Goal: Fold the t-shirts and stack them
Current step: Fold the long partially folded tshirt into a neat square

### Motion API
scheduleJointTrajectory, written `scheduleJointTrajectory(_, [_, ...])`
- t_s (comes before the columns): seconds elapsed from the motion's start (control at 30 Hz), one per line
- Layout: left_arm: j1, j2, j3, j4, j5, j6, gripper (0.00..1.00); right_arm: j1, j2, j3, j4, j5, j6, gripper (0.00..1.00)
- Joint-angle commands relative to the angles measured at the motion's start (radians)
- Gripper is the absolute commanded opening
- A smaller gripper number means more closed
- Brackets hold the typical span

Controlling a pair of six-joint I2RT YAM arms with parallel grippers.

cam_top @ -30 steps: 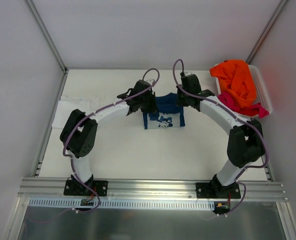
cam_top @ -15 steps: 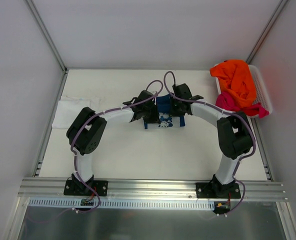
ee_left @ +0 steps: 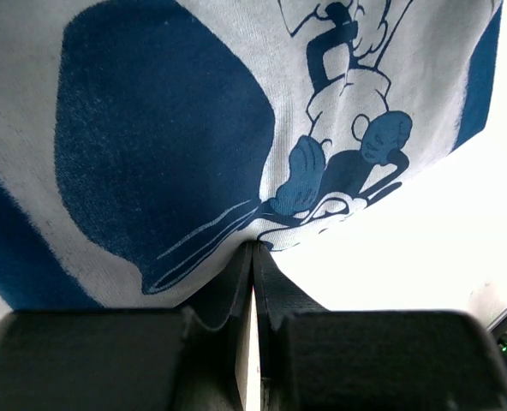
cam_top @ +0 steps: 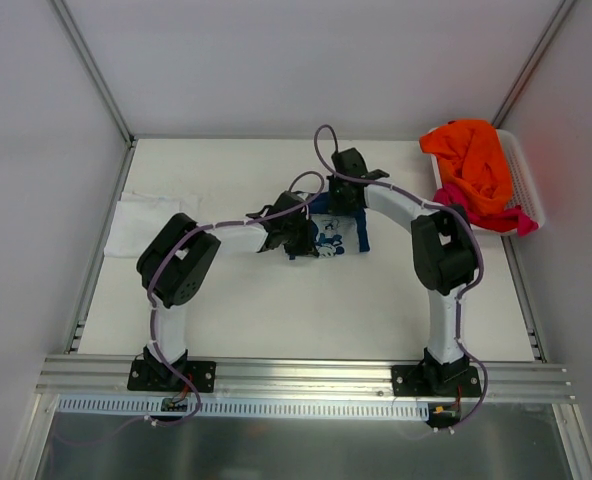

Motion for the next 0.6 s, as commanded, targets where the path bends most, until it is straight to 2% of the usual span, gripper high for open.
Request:
scheduleJointTrajectory(0.0, [-0.004,0.0,-0.052,0.024,-0.019,-0.012,0.0,0.002,0.038,0.163,-0.066,0.07,-0.042,0.0])
scheduleJointTrajectory(0.17, [-0.004,-0.003,-0.093,0.044,-0.018,-0.02,0.0,-0.007,0.129,0.37,-0.162,0.117,-0.076,0.0])
scheduleJointTrajectory(0.3, [-0.004,-0.004,-0.116,0.056,-0.012,-0.026,0.0,-0.019,0.167,0.463,-0.179,0.237,-0.107,0.01])
scheduleJointTrajectory(0.37, [-0.004,-0.006,-0.129,0.065,-0.007,-0.03,0.0,-0.036,0.175,0.493,-0.196,0.235,-0.115,0.0])
scheduleJointTrajectory(0.47, [-0.004,-0.024,-0.138,0.074,-0.01,-0.029,0.0,-0.042,0.106,0.446,-0.184,0.212,-0.113,0.0])
scheduleJointTrajectory(0.57, [-0.004,-0.047,-0.113,0.073,-0.016,-0.004,0.0,-0.033,0.017,0.284,-0.11,0.195,-0.108,0.01])
